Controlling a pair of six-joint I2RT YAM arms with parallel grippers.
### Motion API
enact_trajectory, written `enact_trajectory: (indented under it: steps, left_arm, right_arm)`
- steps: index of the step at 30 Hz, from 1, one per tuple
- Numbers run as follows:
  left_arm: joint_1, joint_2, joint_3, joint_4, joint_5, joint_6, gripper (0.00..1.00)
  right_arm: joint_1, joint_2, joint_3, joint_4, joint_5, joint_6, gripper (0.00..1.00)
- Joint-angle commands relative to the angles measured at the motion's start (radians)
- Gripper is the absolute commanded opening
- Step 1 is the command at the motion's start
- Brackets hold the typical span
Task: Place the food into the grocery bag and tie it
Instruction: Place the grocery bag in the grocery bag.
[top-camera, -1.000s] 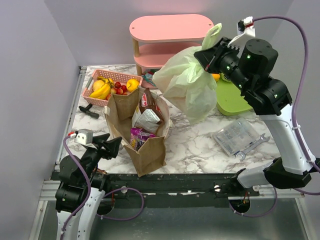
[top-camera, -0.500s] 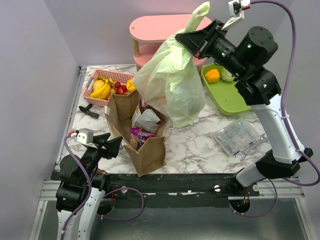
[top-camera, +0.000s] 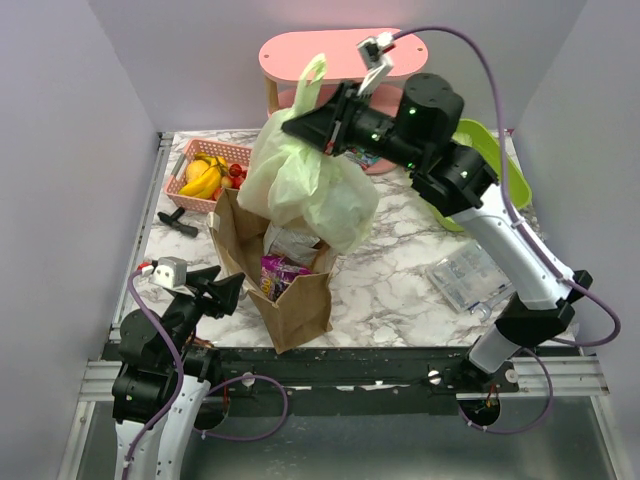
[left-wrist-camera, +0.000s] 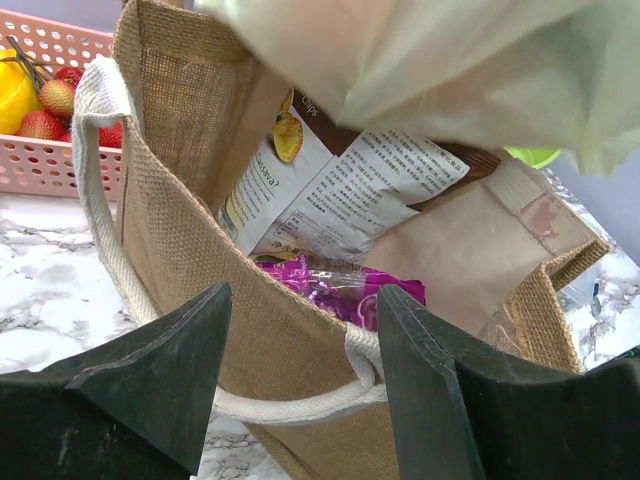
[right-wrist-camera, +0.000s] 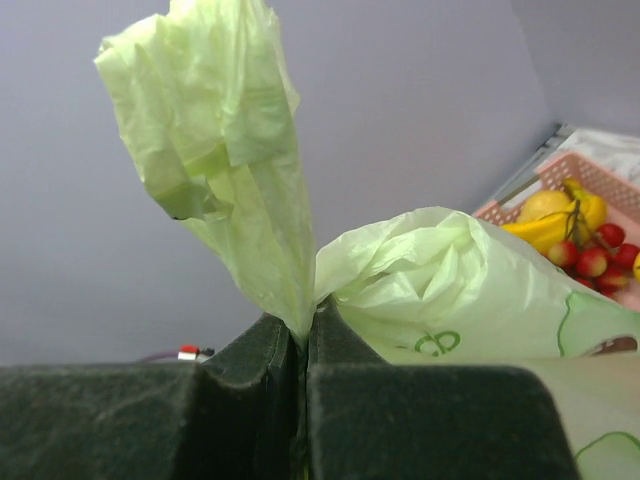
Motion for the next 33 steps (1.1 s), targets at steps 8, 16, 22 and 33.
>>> enact_trajectory:
  steps: [8, 16, 22, 33]
  left_arm:
    - [0.006, -0.003, -0.004, 0.023, 0.028, 0.013, 0.62]
    - [0.006, -0.006, -0.004, 0.023, 0.025, 0.013, 0.62]
    - [0.007, -0.007, -0.004, 0.023, 0.026, 0.013, 0.62]
    - [0.007, -0.014, -0.005, 0.022, 0.024, 0.014, 0.62]
  right_arm:
    - [0.08, 0.051, -0.003, -0.063, 0.049, -0.023, 0.01]
    - [0.147, 0.19, 0.093, -0.166, 0.058, -0.028, 0.01]
    - [0.205, 0.295, 0.18, -0.236, 0.103, -0.055, 0.01]
    - [0.248, 0.437, 0.219, -0.219, 0.072, -0.064, 0.01]
